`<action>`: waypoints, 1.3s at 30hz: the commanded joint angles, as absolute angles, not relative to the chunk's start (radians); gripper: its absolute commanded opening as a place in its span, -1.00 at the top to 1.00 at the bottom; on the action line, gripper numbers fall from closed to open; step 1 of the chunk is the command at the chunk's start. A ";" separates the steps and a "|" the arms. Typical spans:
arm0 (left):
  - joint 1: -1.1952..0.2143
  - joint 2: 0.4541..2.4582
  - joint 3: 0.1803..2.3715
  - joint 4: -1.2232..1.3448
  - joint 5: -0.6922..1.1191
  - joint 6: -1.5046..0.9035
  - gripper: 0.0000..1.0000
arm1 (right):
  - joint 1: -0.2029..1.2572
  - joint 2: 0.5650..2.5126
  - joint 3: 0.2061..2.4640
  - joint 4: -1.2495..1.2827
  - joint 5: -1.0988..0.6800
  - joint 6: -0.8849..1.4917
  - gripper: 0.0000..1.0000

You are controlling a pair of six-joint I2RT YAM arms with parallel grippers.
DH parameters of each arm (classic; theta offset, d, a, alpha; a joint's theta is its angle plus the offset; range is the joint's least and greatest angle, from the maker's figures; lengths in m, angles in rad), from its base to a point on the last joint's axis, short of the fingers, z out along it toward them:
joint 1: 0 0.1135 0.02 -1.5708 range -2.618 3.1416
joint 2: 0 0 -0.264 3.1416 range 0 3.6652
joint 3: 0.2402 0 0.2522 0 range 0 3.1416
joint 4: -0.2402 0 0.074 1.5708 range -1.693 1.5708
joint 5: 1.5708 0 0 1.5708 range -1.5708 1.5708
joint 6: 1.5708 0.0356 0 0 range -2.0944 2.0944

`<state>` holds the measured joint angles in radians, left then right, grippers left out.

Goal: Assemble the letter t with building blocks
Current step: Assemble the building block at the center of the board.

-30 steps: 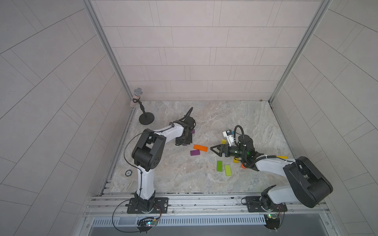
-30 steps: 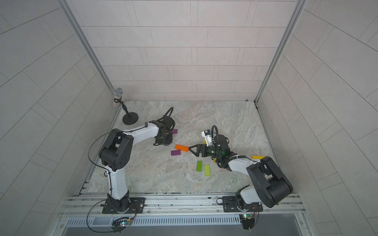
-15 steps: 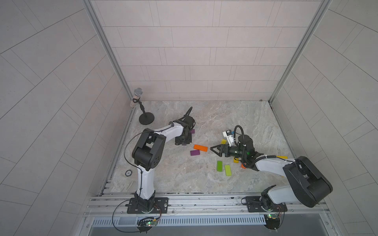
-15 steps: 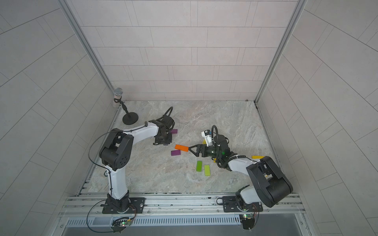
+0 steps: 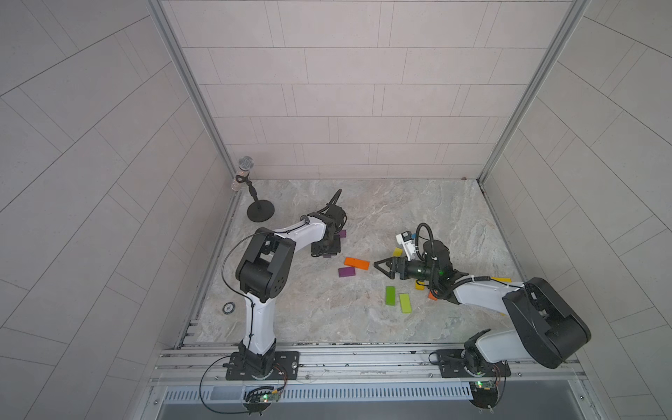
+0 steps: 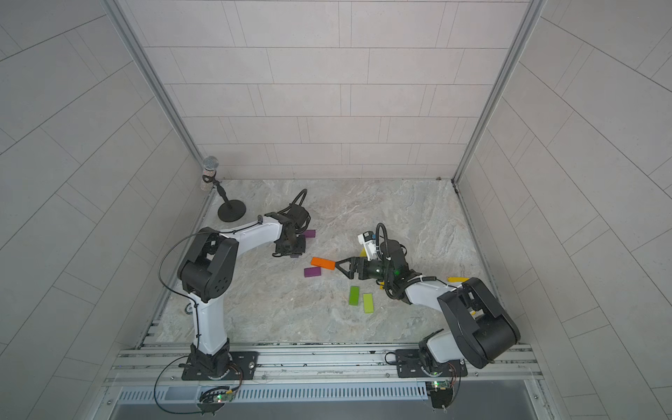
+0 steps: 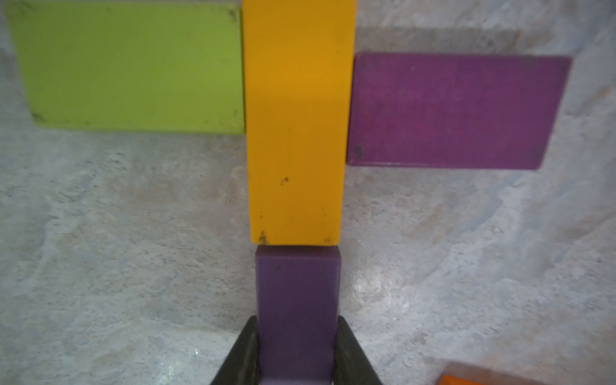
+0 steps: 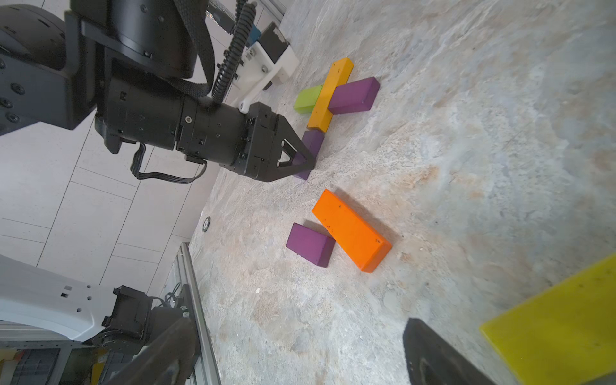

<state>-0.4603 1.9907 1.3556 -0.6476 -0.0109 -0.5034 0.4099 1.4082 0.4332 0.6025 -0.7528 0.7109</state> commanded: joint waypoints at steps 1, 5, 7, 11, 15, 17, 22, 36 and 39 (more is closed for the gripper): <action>-0.451 2.019 1.381 -0.670 -0.031 -0.489 0.44 | 0.414 1.410 0.437 0.623 -0.760 0.703 -0.99; -0.449 2.020 1.382 -0.673 -0.029 -0.489 0.43 | 0.414 1.410 0.437 0.622 -0.761 0.703 -0.99; -0.449 2.020 1.382 -0.673 -0.031 -0.489 0.41 | 0.414 1.410 0.437 0.622 -0.761 0.704 -0.99; -0.449 2.022 1.383 -0.670 -0.029 -0.488 0.38 | 0.414 1.411 0.436 0.622 -0.762 0.703 -0.99; -0.449 2.026 1.387 -0.668 -0.020 -0.486 0.23 | 0.414 1.411 0.436 0.623 -0.762 0.701 -0.99; -0.450 2.026 1.387 -0.667 -0.022 -0.482 0.18 | 0.414 1.413 0.437 0.623 -0.762 0.701 -0.99; -0.449 2.014 1.379 -0.670 -0.032 -0.480 0.03 | 0.413 1.415 0.438 0.622 -0.764 0.701 -0.99; -0.456 1.882 1.338 -0.650 -0.025 -0.474 -0.14 | 0.413 1.420 0.437 0.626 -0.764 0.700 -0.99; -0.471 1.821 1.324 -0.661 -0.019 -0.471 -0.14 | 0.414 1.417 0.436 0.622 -0.762 0.697 -0.99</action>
